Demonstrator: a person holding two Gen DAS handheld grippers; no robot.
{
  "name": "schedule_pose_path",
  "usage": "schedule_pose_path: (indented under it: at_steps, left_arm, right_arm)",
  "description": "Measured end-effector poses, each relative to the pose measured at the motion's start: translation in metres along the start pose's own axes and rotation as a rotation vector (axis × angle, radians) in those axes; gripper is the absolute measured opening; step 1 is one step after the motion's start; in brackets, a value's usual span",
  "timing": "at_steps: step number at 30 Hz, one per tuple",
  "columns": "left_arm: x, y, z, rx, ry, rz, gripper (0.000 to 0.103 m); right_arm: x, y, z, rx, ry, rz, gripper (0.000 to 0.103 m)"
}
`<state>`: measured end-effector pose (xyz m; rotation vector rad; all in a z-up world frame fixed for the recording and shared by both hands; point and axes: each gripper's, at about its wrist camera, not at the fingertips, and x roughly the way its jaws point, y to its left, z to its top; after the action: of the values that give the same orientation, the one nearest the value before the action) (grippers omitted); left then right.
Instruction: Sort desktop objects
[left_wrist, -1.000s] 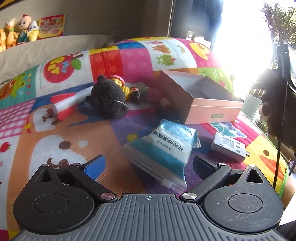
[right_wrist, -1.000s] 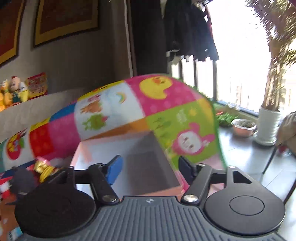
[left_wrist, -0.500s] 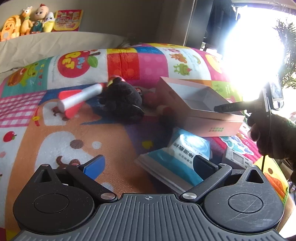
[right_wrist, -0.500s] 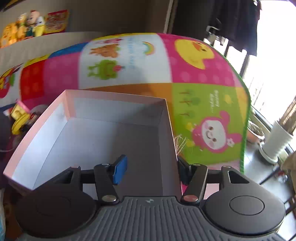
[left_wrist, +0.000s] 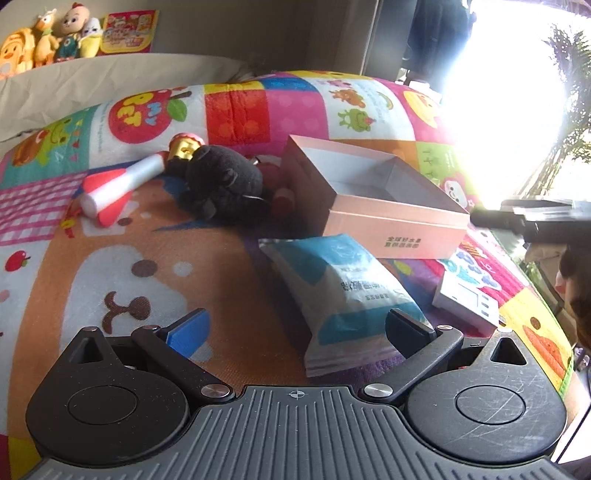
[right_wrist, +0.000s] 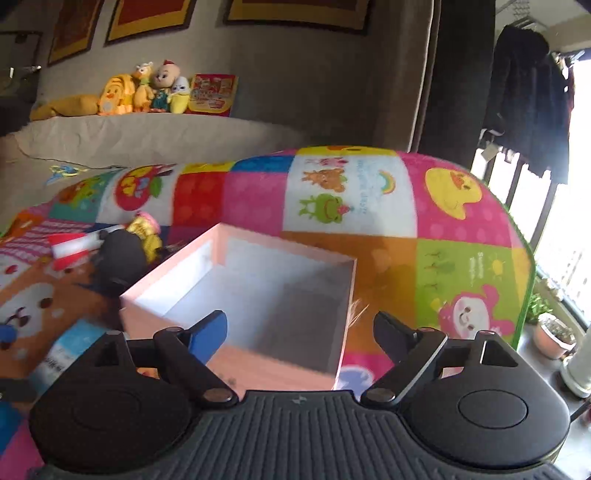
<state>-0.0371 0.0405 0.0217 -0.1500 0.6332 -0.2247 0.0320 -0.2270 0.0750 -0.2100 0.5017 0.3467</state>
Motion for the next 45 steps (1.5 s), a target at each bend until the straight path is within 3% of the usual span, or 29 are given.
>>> schedule_pose_path:
  at_steps: [2, 5, 7, 9, 11, 14, 17, 20, 22, 27, 29, 35, 38, 40, 45]
  left_arm:
    - [0.001, -0.006, 0.001, 0.004, 0.005, -0.011, 0.103]
    - [-0.001, -0.016, 0.002, 0.029, 0.007, -0.026, 0.103]
    - [-0.003, -0.02, 0.002, 0.042, 0.006, -0.032, 0.103]
    - [-0.003, -0.024, 0.003, 0.041, 0.008, -0.035, 0.103]
    - [-0.001, -0.028, 0.004, 0.029, 0.016, -0.04, 0.103]
    - [0.006, -0.041, 0.009, 0.019, 0.03, -0.043, 0.103]
    - [0.018, -0.056, 0.014, 0.025, 0.017, 0.006, 0.103]
    - [0.037, -0.068, 0.016, 0.092, 0.037, 0.121, 0.103]
    - [0.046, -0.065, 0.015, 0.089, 0.054, 0.154, 0.103]
    - [0.045, -0.047, 0.01, 0.027, 0.069, 0.108, 0.102]
    - [0.04, -0.043, 0.008, 0.031, 0.066, 0.101, 0.085]
    - [0.017, -0.033, -0.002, 0.034, 0.074, 0.091, 0.079]
    - [0.001, -0.033, -0.01, 0.05, 0.1, 0.032, 0.081]
    - [-0.004, -0.029, -0.015, 0.022, 0.122, 0.018, 0.096]
    - [-0.01, -0.019, -0.018, -0.035, 0.123, 0.012, 0.098]
  right_arm:
    - [-0.008, 0.007, -0.022, 0.012, 0.073, 0.066, 0.089]
    - [-0.009, 0.023, -0.056, -0.061, 0.161, 0.074, 0.089]
    - [-0.008, 0.028, -0.072, -0.146, 0.168, -0.027, 0.089]
    - [-0.004, 0.024, -0.082, -0.192, 0.143, -0.213, 0.091]
    - [-0.005, 0.009, -0.081, -0.111, 0.13, -0.303, 0.091]
    - [-0.013, -0.018, -0.081, 0.151, 0.125, -0.197, 0.095]
    - [-0.013, -0.021, -0.091, 0.254, 0.115, -0.169, 0.101]
    - [-0.006, -0.019, -0.096, 0.27, 0.155, -0.151, 0.102]
    - [-0.008, -0.018, -0.095, 0.278, 0.143, -0.142, 0.103]
    - [-0.003, -0.012, -0.098, 0.281, 0.196, -0.096, 0.103]
    - [-0.002, -0.009, -0.098, 0.269, 0.202, -0.106, 0.103]
    - [-0.001, -0.009, -0.098, 0.265, 0.211, -0.115, 0.103]
    - [-0.001, -0.009, -0.098, 0.257, 0.214, -0.111, 0.103]
    - [0.0, -0.008, -0.097, 0.253, 0.218, -0.114, 0.103]
    - [0.01, -0.006, -0.084, 0.233, 0.208, -0.106, 0.103]
